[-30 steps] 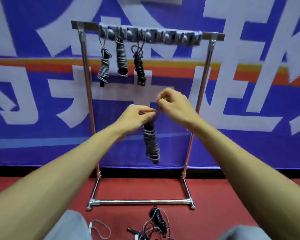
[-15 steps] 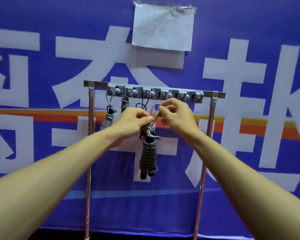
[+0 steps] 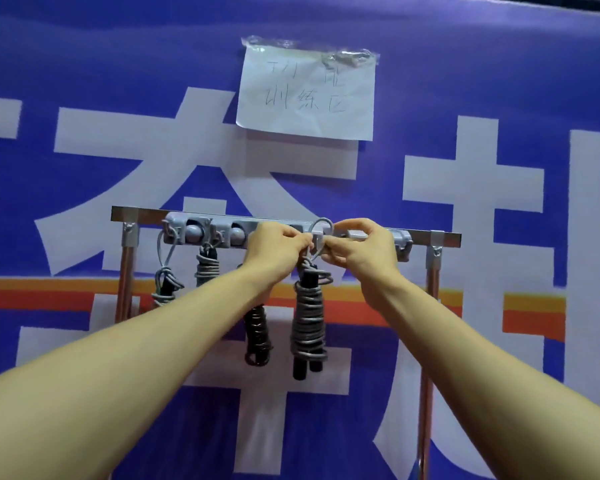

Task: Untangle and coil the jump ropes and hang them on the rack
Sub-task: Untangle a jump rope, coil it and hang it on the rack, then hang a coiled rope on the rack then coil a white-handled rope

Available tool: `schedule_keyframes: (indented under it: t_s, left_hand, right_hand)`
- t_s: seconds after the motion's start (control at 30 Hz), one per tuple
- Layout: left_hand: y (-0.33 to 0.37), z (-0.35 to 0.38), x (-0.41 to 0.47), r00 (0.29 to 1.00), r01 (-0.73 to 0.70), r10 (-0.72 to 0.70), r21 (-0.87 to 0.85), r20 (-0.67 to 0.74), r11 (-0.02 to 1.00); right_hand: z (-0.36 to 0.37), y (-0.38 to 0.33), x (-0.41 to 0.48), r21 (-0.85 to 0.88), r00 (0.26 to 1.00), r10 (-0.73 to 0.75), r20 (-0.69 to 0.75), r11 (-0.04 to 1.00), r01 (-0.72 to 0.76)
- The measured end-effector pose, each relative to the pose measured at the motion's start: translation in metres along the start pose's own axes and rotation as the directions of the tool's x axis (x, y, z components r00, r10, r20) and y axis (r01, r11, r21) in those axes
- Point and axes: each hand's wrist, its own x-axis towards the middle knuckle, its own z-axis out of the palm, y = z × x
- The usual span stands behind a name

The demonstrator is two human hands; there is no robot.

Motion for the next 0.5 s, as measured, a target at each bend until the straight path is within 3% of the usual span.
schedule_keyframes:
  t_s: [0.23, 0.37, 0.5]
  left_hand:
    - [-0.031, 0.028, 0.014, 0.984, 0.130, -0.131, -0.015, -0.118, 0.991]
    - [-0.037, 0.027, 0.011, 0.989, 0.140, -0.138, 0.030, -0.058, 0.990]
    - [-0.040, 0.020, 0.004, 0.989, 0.106, -0.113, 0.076, 0.093, 0.991]
  right_hand:
    - [0.010, 0.023, 0.022, -0.188, 0.998, 0.020, -0.058, 0.982, -0.031]
    - [0.010, 0.033, 0.020, -0.262, 1.000, 0.021, -0.020, 0.965, -0.026]
    - [0.006, 0.035, 0.011, -0.289, 0.999, 0.047, 0.026, 0.956, -0.037]
